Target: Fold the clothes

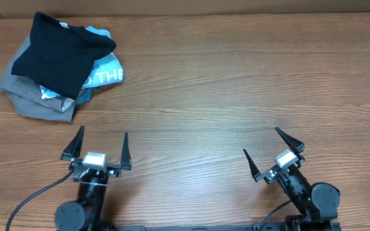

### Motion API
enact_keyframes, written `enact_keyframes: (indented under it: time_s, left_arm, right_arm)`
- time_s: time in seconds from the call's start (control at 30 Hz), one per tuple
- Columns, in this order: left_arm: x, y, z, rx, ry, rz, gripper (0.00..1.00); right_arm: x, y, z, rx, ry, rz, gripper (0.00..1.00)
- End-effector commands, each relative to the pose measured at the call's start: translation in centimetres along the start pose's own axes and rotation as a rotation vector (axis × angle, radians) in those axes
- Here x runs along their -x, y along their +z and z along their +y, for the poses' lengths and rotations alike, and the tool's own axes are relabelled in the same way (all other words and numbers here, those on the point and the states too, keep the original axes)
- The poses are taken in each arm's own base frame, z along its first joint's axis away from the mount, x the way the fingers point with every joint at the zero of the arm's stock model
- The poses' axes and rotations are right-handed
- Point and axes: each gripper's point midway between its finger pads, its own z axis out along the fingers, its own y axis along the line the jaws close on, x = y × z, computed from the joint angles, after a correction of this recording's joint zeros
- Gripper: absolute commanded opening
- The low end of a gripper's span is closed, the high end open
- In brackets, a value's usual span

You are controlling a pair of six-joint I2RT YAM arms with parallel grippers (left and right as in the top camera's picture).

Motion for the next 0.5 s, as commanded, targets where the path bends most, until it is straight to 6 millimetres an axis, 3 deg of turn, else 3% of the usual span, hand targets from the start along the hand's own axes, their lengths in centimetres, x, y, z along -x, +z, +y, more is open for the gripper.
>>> enact_keyframes:
  time_s: [0.0, 0.17, 0.47]
  left_arm:
    - [-3.4, 0.3, -0.7, -0.023, 0.009, 0.047, 1.00]
    - [-8.5, -0.1, -1.2, -0.037, -0.006, 0.203, 1.00]
    - [-8.6, -0.1, -1.1, -0.036, -0.006, 0.208, 1.00]
  right_arm:
    - [-0.3, 0.0, 0.1, 0.000, 0.001, 0.001, 1.00]
    - [-0.3, 0.0, 0.1, 0.000, 0.001, 0.001, 1.00]
    - [-0.3, 0.0, 0.1, 0.000, 0.001, 0.001, 1.00]
